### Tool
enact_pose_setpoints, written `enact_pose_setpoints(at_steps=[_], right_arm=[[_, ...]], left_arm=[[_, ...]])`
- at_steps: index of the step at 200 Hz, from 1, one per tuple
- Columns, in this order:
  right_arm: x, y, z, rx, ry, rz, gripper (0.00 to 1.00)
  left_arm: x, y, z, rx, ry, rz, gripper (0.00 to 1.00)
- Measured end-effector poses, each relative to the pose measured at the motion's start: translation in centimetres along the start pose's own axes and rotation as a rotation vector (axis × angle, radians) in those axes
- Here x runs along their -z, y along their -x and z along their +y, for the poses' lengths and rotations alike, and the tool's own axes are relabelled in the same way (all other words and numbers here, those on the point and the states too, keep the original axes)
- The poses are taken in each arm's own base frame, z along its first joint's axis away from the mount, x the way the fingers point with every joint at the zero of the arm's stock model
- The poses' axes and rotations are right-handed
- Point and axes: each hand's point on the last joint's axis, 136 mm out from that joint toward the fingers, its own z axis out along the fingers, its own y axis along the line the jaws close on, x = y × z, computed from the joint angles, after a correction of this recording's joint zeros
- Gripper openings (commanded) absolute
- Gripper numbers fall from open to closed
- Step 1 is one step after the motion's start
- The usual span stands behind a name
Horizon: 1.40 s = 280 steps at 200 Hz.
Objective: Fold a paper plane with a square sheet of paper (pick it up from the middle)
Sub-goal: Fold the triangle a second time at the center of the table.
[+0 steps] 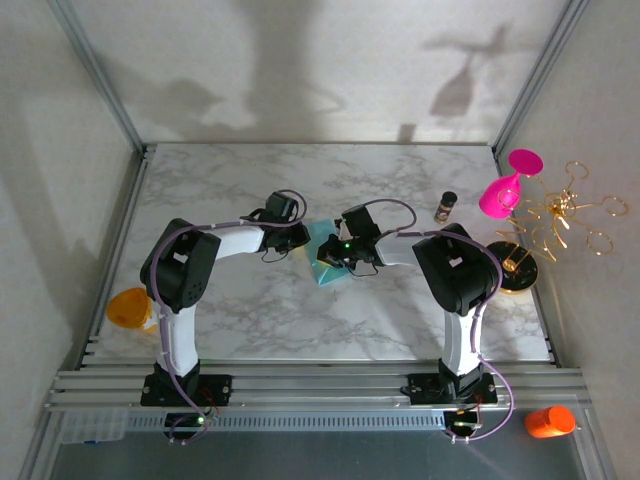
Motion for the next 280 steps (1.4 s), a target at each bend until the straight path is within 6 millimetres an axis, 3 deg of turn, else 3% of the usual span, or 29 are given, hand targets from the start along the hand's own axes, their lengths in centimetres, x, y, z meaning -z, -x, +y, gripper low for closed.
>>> enact_pose_setpoints(at_steps=[166,201,248,280], right_arm=[[0.0,-0.2,-0.2,-0.003,-0.008,0.007,0.05],[0.0,-0.3,-0.3,-0.005,-0.010,0.010,0.12],[0.0,-0.2,0.3,0.003,0.010,0.012,0.33],[0.1,-0.2,0.8,0.007,0.027,0.015,0.39]], left_arm=[[0.0,0.0,0.0,0.000,-0.002,0.002,0.18],[0.1,0.1,-0.2,0.000,-0.005,0.002,0.20],[0.5,0.9,-0.8,0.005,-0.007,-0.002,0.22],[2.3,2.5,-0.7,0.025,-0.014,-0.034,0.23]])
